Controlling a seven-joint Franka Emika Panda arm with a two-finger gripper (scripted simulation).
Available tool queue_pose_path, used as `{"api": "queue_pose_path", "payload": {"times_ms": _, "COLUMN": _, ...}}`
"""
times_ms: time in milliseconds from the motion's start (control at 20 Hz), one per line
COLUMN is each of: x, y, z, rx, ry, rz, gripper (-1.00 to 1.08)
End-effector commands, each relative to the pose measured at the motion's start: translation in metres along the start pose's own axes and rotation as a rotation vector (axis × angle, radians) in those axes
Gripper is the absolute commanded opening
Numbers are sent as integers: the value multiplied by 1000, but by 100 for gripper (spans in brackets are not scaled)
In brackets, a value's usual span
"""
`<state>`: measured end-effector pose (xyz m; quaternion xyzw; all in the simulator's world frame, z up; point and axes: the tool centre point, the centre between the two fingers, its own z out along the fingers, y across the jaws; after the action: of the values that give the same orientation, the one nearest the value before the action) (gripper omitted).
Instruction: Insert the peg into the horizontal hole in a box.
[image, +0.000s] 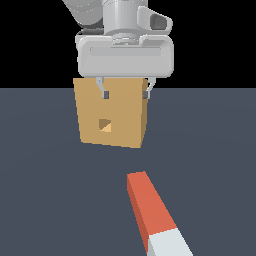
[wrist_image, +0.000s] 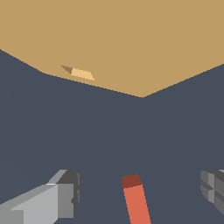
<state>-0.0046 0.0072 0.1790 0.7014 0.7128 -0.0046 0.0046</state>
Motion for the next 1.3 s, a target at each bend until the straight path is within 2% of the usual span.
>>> {"api": "queue_pose_path", "payload": {"times_ms": 0, "x": 0, "y": 0, "z": 0, "rx": 0, "ry": 0, "rz": 0, "gripper": 100}}
{"api": "queue_pose_path", "payload": {"times_ms": 300, "x": -9, "y": 1, "z": 4, "rx": 0, "ry": 0, "rz": -8, "gripper": 100}}
{"api": "queue_pose_path", "payload": {"times_ms": 600, "x": -37, "y": 3, "z": 16, "rx": 0, "ry": 1, "rz": -31, "gripper": 100}}
{"api": "queue_pose_path", "payload": {"times_ms": 850, "x": -74, "y": 7, "z": 32, "rx": -1, "ry": 3, "rz": -62, "gripper": 100}}
{"api": "queue_pose_path", "payload": {"times_ms": 1250, "x": -147, "y": 20, "z": 65, "rx": -1, "ry": 7, "rz": -125, "gripper": 100}}
